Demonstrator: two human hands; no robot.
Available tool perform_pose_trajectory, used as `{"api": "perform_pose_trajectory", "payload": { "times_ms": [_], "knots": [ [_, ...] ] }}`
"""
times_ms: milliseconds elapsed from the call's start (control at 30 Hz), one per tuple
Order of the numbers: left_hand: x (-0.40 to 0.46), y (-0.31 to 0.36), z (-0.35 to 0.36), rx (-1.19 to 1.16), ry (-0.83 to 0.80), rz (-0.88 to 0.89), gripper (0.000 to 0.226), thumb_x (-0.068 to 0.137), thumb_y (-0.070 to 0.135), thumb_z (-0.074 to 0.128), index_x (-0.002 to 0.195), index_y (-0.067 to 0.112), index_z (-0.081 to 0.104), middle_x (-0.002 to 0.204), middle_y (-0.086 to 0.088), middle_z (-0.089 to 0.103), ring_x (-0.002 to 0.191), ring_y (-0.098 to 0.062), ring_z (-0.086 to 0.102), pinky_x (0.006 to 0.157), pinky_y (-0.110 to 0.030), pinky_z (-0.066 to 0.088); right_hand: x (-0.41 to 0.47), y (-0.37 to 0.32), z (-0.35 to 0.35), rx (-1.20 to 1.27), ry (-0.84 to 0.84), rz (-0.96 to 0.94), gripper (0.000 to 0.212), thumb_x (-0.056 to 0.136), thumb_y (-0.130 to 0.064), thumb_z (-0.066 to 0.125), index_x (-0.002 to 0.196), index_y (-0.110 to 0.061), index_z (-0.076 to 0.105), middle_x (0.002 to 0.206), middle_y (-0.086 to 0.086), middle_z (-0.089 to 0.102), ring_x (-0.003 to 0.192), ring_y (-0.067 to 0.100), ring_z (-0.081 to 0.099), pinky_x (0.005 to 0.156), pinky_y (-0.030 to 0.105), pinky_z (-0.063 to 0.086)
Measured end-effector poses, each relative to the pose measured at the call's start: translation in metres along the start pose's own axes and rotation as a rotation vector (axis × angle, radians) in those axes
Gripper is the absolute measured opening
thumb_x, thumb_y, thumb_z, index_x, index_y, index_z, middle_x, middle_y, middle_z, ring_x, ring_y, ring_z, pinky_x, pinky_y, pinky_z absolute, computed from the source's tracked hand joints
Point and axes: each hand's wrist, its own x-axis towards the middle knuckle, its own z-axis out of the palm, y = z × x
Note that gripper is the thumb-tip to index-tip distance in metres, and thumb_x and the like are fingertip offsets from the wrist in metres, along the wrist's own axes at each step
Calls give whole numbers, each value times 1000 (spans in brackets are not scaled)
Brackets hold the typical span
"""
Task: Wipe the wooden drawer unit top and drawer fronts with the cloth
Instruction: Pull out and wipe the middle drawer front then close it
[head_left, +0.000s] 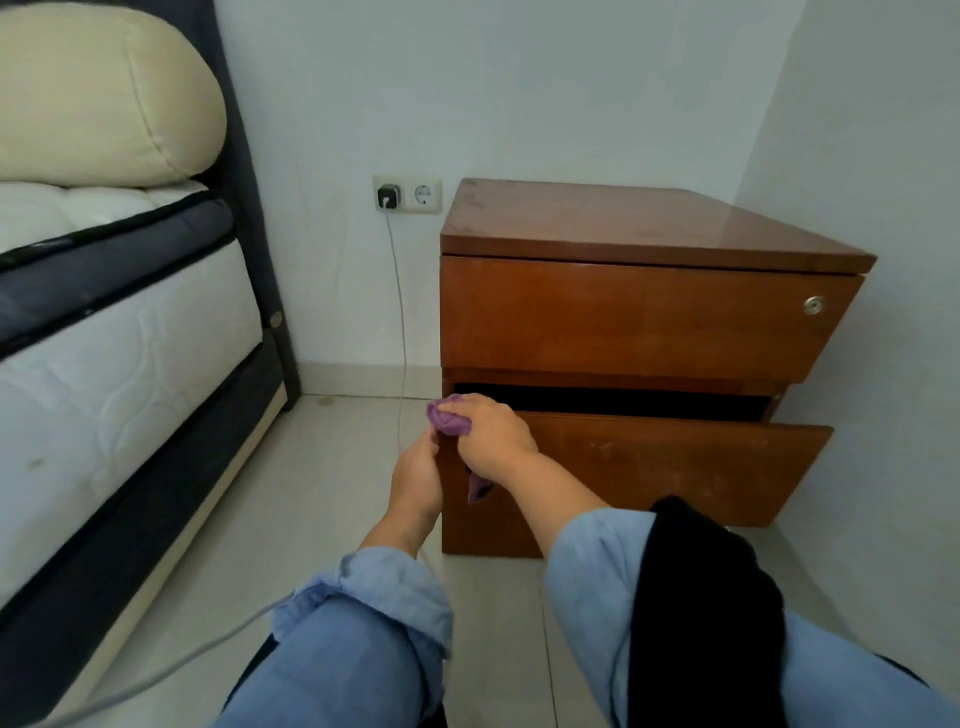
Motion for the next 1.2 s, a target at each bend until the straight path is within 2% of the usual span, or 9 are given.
{"api": "perform_pose_trajectory", "payload": {
  "times_ms": [100, 200, 300, 500, 567, 700, 800, 1033, 1200],
  "knots": [
    [-11, 2, -1, 18, 0, -50, 26, 98, 28, 38, 82, 33, 58, 85, 11, 58, 93, -11, 49, 73, -23, 38, -6, 8, -8, 128, -28, 33, 55, 82, -4, 63, 130, -30, 54, 132, 2, 58, 121, 25, 54, 103, 39, 45],
    [-18, 0, 3, 60, -54, -107, 42, 94, 45, 35, 119, 23, 60, 108, -3, 66, 99, -17, 59, 84, -29, 44, -28, 32, -23, 283, 90, 116, 45, 88, -10, 53, 130, -25, 54, 130, 0, 59, 117, 22, 56, 101, 33, 45],
    [-28, 1, 15, 140, -105, -130, 64, 87, 50, 32, 148, 29, 32, 141, -5, 51, 124, -27, 51, 107, -47, 40, -49, 75, -43, 524, 311, 292, 37, 90, -12, 47, 124, -22, 59, 125, 6, 62, 110, 27, 61, 92, 34, 51],
    [-34, 1, 40, 316, -111, 11, 69, 98, 41, 39, 154, 26, 0, 162, 3, 7, 146, -25, 19, 118, -48, 22, -95, 169, -103, 1308, 837, 803, 29, 85, -11, 58, 111, -5, 50, 76, 12, 57, 49, 20, 58, 52, 32, 53],
    [-30, -3, 49, 361, -121, 20, 71, 99, 42, 39, 154, 24, -2, 162, 3, 1, 147, -25, 14, 119, -47, 19, -99, 201, -110, 1384, 893, 835, 35, 84, -12, 53, 118, -3, 57, 75, 16, 61, 59, 26, 59, 60, 34, 55],
    [-22, -11, 60, 456, -137, 31, 73, 98, 47, 38, 153, 25, -6, 162, 3, -5, 148, -29, 7, 120, -49, 12, -90, 244, -109, 1412, 909, 649, 32, 81, -1, 50, 109, -14, 60, 116, 29, 63, 87, 37, 68, 77, 47, 58],
    [-20, -15, 68, 614, -133, 79, 75, 98, 48, 37, 153, 20, -6, 161, -1, -13, 149, -26, -2, 120, -46, -4, -85, 232, -112, 1288, 923, 590, 49, 85, 4, 54, 131, -14, 51, 117, 20, 65, 91, 33, 69, 91, 48, 54],
    [9, -24, 78, 718, -68, 130, 79, 96, 49, 43, 154, 18, -2, 161, -1, -12, 149, -20, -1, 119, -48, -7, -61, 226, -108, 1210, 903, 543, 56, 93, 7, 43, 140, -23, 40, 117, 2, 55, 72, 14, 61, 73, 30, 51],
    [33, -28, 74, 788, -87, 183, 80, 96, 48, 44, 153, 21, -4, 161, 1, -11, 149, -19, 1, 118, -47, -5, -37, 245, -103, 1116, 832, 527, 63, 95, 2, 44, 147, -32, 31, 139, -1, 48, 106, 18, 60, 92, 35, 52]
  ]
}}
